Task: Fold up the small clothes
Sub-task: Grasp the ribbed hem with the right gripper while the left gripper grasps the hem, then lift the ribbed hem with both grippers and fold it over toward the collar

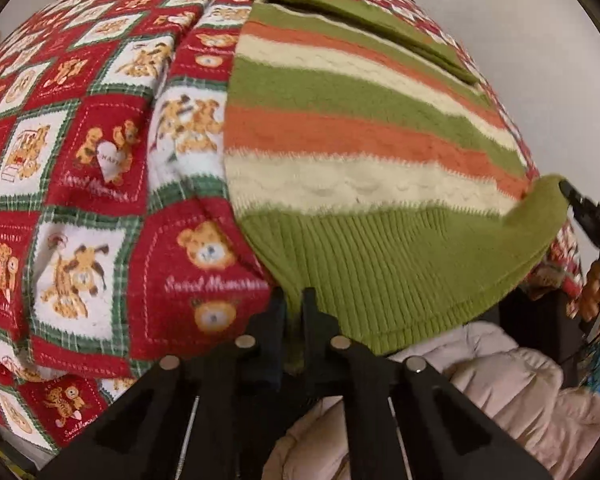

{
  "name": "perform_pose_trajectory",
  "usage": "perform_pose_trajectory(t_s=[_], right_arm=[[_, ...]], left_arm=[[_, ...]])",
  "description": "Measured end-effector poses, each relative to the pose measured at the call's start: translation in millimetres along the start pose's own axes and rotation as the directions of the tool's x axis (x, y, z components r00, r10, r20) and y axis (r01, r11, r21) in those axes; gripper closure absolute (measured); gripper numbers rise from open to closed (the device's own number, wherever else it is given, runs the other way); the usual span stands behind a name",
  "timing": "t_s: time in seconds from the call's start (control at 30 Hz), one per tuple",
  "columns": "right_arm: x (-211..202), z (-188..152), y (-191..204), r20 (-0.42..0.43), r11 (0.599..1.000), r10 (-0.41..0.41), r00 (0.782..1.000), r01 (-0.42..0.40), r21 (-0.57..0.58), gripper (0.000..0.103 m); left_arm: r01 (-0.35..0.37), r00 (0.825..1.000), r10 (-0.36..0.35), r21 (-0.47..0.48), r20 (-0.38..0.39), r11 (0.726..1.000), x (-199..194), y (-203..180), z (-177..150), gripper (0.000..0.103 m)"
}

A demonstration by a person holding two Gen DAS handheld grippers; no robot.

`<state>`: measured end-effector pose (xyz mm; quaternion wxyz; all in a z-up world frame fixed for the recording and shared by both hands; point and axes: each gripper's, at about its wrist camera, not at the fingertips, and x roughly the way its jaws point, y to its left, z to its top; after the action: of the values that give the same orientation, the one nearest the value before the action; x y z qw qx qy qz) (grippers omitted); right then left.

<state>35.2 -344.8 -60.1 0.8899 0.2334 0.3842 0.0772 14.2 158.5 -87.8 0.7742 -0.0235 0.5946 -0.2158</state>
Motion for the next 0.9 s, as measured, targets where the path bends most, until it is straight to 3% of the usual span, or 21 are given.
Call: perform_pose_trajectory(t_s=[0.2,0.27,0.5,0.67,0.8,0.9], right_arm=[[11.0,29.7,3.3,0.011,1.000,0.015,1.000,-0.015,0.007,0.095],[18.5,45.7,4.2,0.021,1.000,0.015,1.000,-0.015,0.017,0.095],[53.0,100.0,-14.8,0.068,0.995,-0.058,0.996,0.052,0.086,0.095],[94.8,109.0,-35.7,0.040,0.985,-0.115,0.993,0.109,0.134,0.095],[110.4,100.2,-38.7,0.023,0.982,-0.150,0.988,0.147,0.115,0.093],[105.8,99.5,-34.6,0.030,0.983,-0.153,0.988,0.149,0.105,0.081]], left_arm=[[0.110,0.990,-0.109,-0.014,0.095,0.994,-28.0,4.1,43.1,0.097],[0.112,0.985,-0.111,0.002,0.132,0.994,-34.8,1.1,62.6,0.097],[0.039,0.959,-0.041,0.015,0.281,0.999,-37.7,11.5,143.1,0.097],[-0.008,0.950,0.012,-0.014,0.312,1.000,-15.3,29.5,184.9,0.097],[-0.049,0.946,0.053,-0.018,0.320,0.999,-8.7,36.7,186.1,0.097],[-0.052,0.947,0.042,0.023,0.317,0.998,-6.6,29.7,173.2,0.097]])
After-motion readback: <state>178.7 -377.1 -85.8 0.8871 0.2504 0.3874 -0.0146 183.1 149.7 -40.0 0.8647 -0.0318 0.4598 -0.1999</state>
